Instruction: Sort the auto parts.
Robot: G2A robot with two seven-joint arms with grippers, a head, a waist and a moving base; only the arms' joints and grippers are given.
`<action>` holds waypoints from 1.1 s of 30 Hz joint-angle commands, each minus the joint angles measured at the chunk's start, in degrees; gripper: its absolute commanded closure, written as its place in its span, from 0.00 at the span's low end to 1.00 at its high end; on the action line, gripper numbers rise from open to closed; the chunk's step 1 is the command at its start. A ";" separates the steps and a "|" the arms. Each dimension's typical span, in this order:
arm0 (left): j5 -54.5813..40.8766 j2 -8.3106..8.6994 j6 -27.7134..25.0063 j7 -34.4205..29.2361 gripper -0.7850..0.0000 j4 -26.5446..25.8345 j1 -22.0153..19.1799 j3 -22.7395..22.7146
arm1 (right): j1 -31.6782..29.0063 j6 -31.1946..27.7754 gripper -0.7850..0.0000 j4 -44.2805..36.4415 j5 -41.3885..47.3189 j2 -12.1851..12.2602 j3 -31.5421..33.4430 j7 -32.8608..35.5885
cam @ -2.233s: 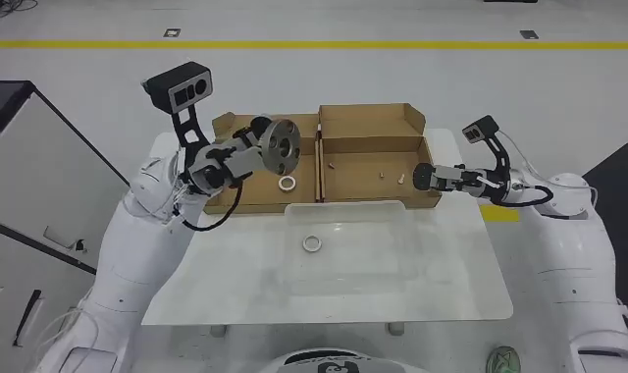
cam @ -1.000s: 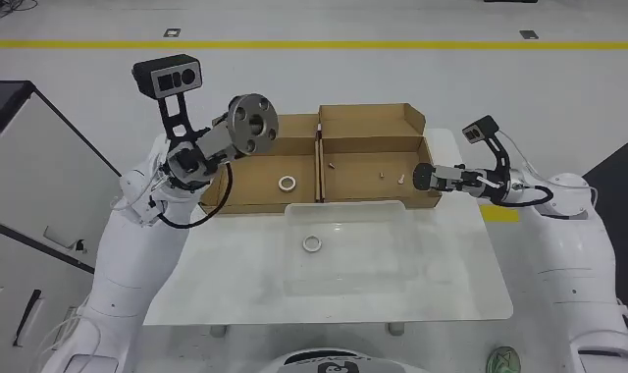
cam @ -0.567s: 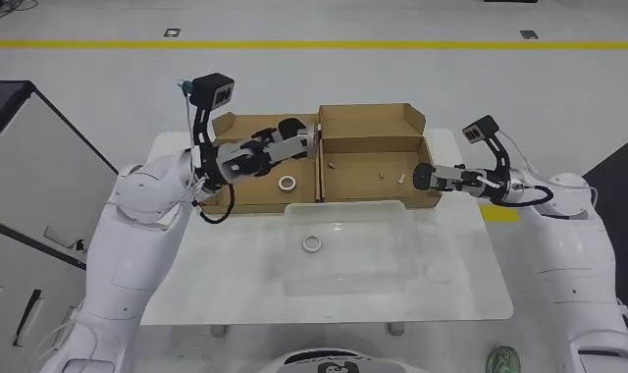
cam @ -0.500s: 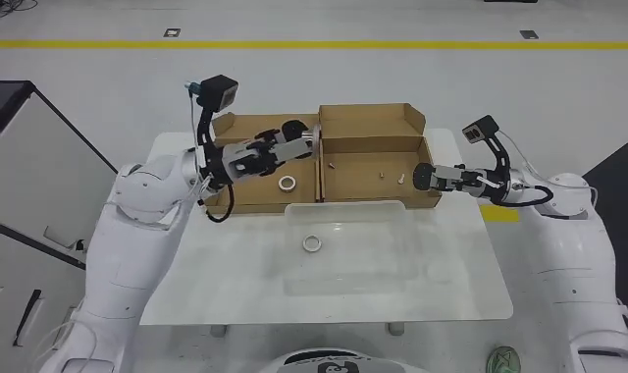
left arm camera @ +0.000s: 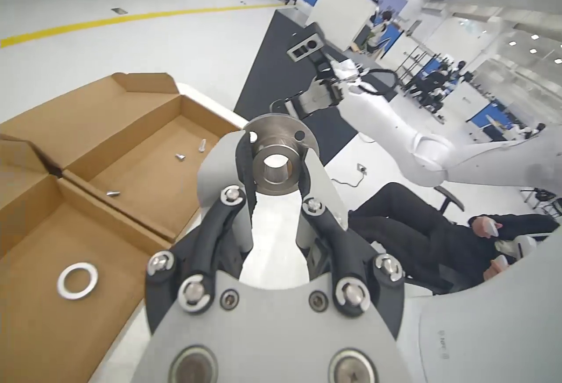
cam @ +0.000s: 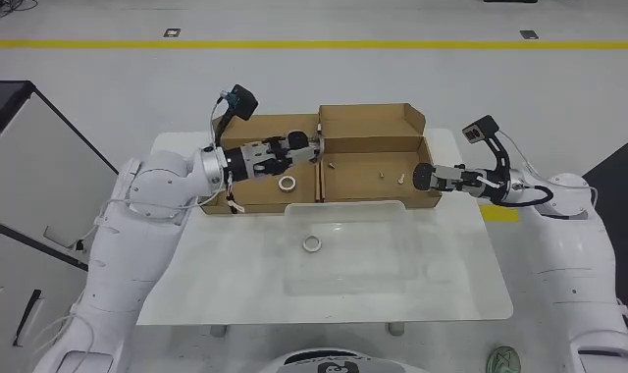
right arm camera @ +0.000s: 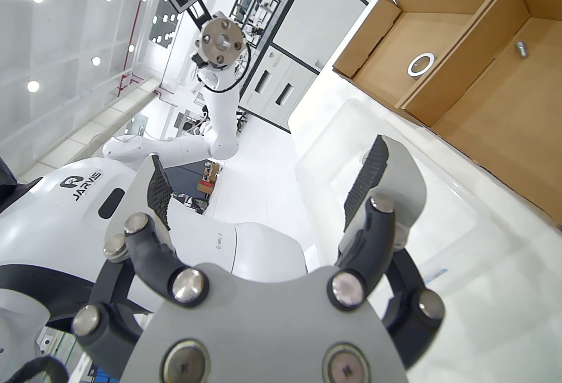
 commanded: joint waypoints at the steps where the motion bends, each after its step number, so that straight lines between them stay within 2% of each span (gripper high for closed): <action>1: 3.15 0.23 0.12 -1.13 1.00 0.81 -0.64 -0.09 | 0.00 0.00 0.00 0.00 0.00 0.00 0.00 0.00; 8: 12.16 0.93 0.47 -5.63 1.00 5.35 -4.38 0.46 | 0.00 0.00 0.00 0.00 0.00 0.00 0.00 0.00; 15: 18.56 0.99 0.34 -7.53 1.00 12.16 -8.58 3.68 | 0.00 0.00 0.00 0.00 0.00 0.00 0.00 0.00; 25: 23.78 0.03 -0.55 -5.50 1.00 25.82 -13.72 10.28 | 0.00 0.00 0.00 0.00 0.00 0.00 0.00 0.00; 33: 28.89 -0.79 -1.10 -4.15 1.00 33.44 -16.56 14.98 | 0.00 0.00 0.00 0.00 0.00 0.00 0.00 0.00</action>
